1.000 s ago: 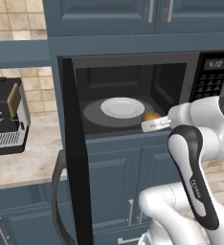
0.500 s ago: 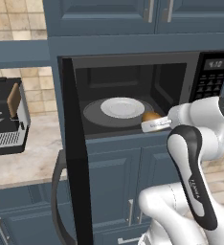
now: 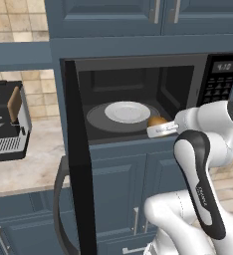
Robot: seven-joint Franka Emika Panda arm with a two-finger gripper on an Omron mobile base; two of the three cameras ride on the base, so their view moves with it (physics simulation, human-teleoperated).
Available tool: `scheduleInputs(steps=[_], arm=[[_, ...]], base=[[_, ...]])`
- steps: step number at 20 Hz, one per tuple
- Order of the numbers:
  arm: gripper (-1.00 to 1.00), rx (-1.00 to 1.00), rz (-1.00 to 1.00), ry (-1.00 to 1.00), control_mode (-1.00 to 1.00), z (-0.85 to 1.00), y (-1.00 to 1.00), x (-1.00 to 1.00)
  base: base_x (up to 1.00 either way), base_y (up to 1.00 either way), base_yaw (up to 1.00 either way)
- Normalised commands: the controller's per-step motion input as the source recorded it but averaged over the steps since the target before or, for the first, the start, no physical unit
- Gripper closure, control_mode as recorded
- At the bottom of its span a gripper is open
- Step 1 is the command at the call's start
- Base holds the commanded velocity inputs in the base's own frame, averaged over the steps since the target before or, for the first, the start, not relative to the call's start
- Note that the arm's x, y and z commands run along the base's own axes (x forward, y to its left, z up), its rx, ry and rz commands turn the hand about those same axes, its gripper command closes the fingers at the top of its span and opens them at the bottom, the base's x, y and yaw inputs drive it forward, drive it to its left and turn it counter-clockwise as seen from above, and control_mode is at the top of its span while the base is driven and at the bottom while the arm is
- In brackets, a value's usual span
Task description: Retrieve the reheated potato from the microwave, then place the potato, cheese, and condiment on the cutting board.
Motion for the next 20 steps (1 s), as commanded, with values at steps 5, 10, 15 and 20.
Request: scheduleInputs(steps=[5,10,15,20], arm=[[1.0,0.0,0.0,0.0,1.0,0.0,0.0,0.0],[1.0,0.0,0.0,0.0,1.0,0.0,0.0,0.0],[1.0,0.0,0.0,0.0,1.0,0.0,0.0,0.0],[1.0,0.0,0.0,0.0,1.0,0.0,0.0,0.0]], base=[[0.0,0.0,0.0],[0.0,0.0,0.0],[-0.22,-0.01,0.0],[-0.58,0.0,-0.01]])
